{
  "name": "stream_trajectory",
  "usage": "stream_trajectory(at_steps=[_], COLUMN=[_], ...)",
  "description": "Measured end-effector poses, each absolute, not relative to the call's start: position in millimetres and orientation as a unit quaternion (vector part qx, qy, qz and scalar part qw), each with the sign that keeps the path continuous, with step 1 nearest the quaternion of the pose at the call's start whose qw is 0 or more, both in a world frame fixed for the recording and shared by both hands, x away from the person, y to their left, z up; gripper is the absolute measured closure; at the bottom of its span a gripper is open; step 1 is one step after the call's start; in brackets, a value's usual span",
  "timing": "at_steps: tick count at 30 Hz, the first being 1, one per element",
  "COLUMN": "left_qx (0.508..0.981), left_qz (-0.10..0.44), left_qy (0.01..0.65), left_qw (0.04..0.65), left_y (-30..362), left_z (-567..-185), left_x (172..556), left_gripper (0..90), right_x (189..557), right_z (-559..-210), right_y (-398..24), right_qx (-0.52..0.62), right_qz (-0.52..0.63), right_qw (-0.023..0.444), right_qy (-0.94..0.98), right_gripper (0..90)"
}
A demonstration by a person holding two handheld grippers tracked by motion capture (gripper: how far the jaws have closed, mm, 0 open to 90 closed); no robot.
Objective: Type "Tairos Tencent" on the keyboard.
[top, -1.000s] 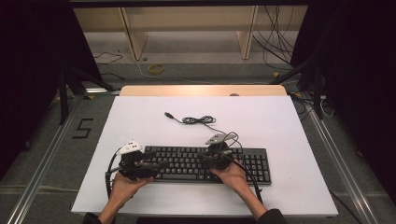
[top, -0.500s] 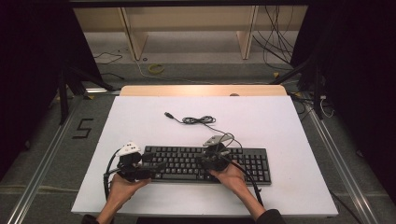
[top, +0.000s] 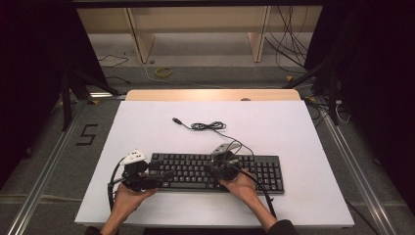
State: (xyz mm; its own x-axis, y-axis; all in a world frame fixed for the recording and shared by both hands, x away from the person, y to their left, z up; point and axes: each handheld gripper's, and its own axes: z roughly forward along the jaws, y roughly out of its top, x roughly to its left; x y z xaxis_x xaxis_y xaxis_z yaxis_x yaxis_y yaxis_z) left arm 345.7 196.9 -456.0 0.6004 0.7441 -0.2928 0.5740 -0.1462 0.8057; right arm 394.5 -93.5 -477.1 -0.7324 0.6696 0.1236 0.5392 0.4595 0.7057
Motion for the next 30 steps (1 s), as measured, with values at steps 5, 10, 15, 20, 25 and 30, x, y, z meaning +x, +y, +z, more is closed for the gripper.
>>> stream_trajectory(at_steps=[5,10,15,20,25,30], left_qx=[0.750,0.749,0.749,0.748,0.748,0.747], left_qz=[0.087,0.088,0.088,0.089,0.090,0.091], left_qy=[0.441,0.442,0.443,0.444,0.444,0.446], left_qw=[0.486,0.485,0.485,0.485,0.485,0.484], left_y=[198.5,199.6,200.2,201.0,201.4,202.1], left_z=[-456.1,-456.6,-457.3,-457.3,-458.0,-458.2], left_x=[345.3,346.1,346.7,346.8,347.4,347.7], left_gripper=[27.4,27.5,27.5,27.5,27.6,27.7], right_x=[392.9,394.1,392.5,390.5,388.6,387.1], right_z=[-477.6,-476.4,-467.9,-461.5,-456.7,-453.3], right_y=[-91.8,-93.9,-100.0,-106.0,-110.0,-112.7], right_qx=[0.354,0.365,0.371,0.372,0.371,0.370], right_qz=[0.377,0.385,0.407,0.421,0.434,0.446], right_qw=[0.094,0.083,0.082,0.082,0.077,0.069], right_qy=[0.851,0.844,0.831,0.823,0.818,0.812], right_gripper=[90.0,90.0,88.1,85.1,77.1,66.1])
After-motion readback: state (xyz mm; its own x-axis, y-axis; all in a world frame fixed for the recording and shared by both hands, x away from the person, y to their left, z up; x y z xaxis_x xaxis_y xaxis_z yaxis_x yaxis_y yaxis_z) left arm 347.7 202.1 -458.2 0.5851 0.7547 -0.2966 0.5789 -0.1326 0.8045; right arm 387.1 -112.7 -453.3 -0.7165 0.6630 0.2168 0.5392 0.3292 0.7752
